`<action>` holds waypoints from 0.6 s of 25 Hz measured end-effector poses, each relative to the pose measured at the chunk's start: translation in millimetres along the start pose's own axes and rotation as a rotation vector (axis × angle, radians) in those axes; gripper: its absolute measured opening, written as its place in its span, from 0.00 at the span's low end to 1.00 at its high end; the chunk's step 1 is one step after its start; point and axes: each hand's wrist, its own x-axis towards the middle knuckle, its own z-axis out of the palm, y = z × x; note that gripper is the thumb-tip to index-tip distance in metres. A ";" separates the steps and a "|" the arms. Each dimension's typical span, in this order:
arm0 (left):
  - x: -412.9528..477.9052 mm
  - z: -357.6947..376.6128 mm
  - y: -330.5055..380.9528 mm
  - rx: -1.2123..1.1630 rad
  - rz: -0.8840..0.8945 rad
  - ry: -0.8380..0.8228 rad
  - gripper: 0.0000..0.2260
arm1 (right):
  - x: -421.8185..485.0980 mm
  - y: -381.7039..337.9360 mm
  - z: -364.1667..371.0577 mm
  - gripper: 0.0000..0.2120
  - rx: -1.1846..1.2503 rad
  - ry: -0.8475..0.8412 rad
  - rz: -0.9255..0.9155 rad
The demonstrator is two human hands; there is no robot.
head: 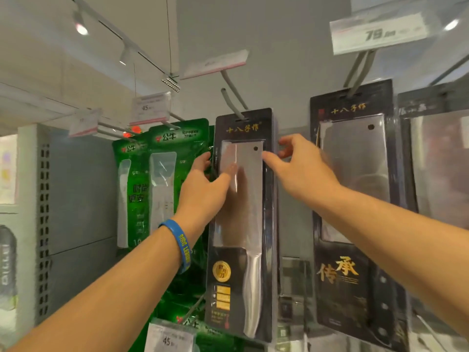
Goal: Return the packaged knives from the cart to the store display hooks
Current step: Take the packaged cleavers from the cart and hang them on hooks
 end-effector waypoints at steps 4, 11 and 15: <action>7.9 10.1 4.0 -0.127 -0.103 0.026 0.40 | -0.1 7.7 13.4 0.26 0.125 0.039 -0.050; 10.3 16.9 29.6 -0.102 -0.140 0.009 0.36 | -6.9 7.2 21.6 0.35 0.306 -0.052 -0.181; 2.9 18.8 40.9 -0.101 -0.121 0.039 0.28 | -7.6 12.1 20.2 0.36 0.427 -0.116 -0.205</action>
